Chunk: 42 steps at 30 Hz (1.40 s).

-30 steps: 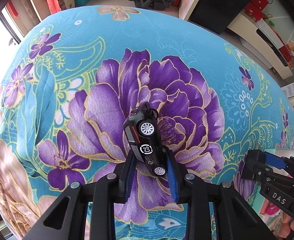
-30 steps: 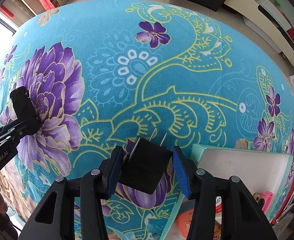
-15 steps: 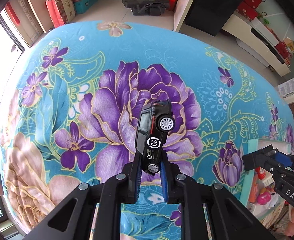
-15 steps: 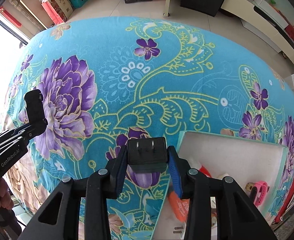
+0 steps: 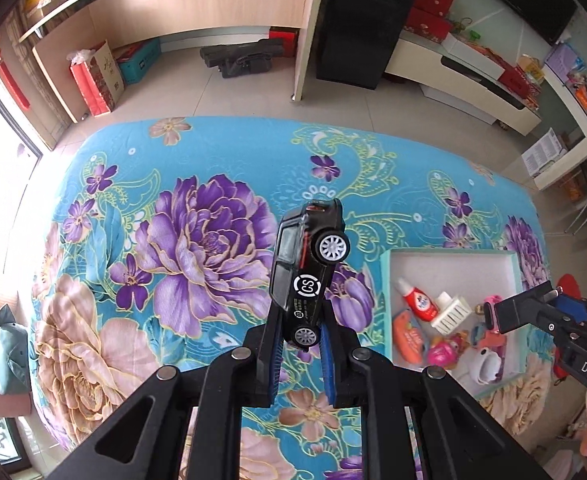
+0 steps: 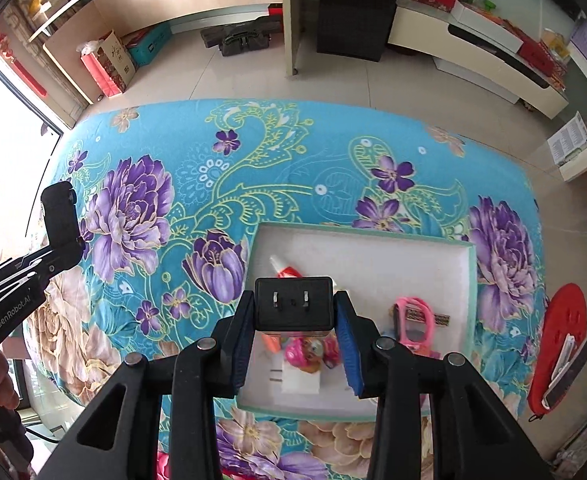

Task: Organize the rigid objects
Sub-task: 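Carry the toy car and black charger into the tray and open both tools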

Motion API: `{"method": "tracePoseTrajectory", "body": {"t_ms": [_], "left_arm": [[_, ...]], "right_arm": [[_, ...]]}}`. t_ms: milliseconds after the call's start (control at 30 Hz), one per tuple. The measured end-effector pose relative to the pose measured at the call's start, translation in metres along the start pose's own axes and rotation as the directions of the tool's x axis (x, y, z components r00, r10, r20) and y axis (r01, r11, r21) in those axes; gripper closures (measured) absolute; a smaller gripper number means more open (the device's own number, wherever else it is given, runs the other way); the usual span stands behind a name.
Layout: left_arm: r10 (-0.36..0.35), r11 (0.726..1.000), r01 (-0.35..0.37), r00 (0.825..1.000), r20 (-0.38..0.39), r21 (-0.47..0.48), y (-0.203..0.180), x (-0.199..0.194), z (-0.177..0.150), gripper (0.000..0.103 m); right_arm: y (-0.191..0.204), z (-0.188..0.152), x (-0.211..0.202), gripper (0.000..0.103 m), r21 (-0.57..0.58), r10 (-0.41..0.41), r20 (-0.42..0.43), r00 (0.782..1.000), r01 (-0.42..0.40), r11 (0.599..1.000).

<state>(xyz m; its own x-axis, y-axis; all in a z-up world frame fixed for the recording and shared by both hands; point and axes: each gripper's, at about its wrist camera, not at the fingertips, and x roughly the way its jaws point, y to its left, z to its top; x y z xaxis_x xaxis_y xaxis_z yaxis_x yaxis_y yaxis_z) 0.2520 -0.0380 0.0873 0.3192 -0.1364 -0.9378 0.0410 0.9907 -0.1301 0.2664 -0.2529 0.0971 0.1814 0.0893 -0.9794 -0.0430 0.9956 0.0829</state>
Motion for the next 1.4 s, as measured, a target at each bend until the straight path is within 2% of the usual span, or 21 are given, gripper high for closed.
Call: {"method": "tracePoseTrajectory", "body": {"t_ms": [233,367,533,833,1100,1200,1267,1400], "left_arm": [[-0.04,0.994,0.042,0.999,-0.022,0.101,-0.076,0.006,-0.017,0.085],[-0.052,0.986,0.062,0.996,-0.067,0.157,-0.112,0.027,-0.029,0.085],[-0.055,0.979,0.081,0.988,-0.141,0.188,-0.139,0.066,-0.043,0.085],[-0.047,0.976,0.089,0.976,-0.211,0.196,-0.152,0.118,-0.046,0.085],[-0.049,0.976,0.094,0.974,-0.223,0.194,-0.157,0.135,-0.042,0.083],[-0.05,0.977,0.094,0.974,-0.219,0.193,-0.156,0.132,-0.042,0.076],[-0.049,0.978,0.089,0.977,-0.209,0.189,-0.155,0.129,-0.042,0.064],[-0.049,0.981,0.083,0.98,-0.191,0.176,-0.147,0.115,-0.045,0.059]], "right_arm": [[-0.061,-0.036,-0.015,0.063,0.076,-0.027,-0.009,1.0,0.028,0.997],[-0.086,-0.051,-0.002,0.063,0.106,-0.029,-0.044,0.999,0.033,0.994],[-0.1,-0.064,0.031,0.063,0.111,-0.017,-0.104,0.994,0.029,0.993],[-0.109,-0.068,0.084,0.063,0.107,0.005,-0.188,0.982,0.015,0.994],[-0.111,-0.06,0.098,0.063,0.1,0.008,-0.199,0.98,0.013,0.995],[-0.11,-0.06,0.099,0.063,0.098,0.014,-0.201,0.98,0.006,0.995],[-0.11,-0.061,0.096,0.063,0.093,0.012,-0.192,0.981,0.006,0.996],[-0.11,-0.064,0.089,0.058,0.098,0.013,-0.18,0.984,0.005,0.995]]}}
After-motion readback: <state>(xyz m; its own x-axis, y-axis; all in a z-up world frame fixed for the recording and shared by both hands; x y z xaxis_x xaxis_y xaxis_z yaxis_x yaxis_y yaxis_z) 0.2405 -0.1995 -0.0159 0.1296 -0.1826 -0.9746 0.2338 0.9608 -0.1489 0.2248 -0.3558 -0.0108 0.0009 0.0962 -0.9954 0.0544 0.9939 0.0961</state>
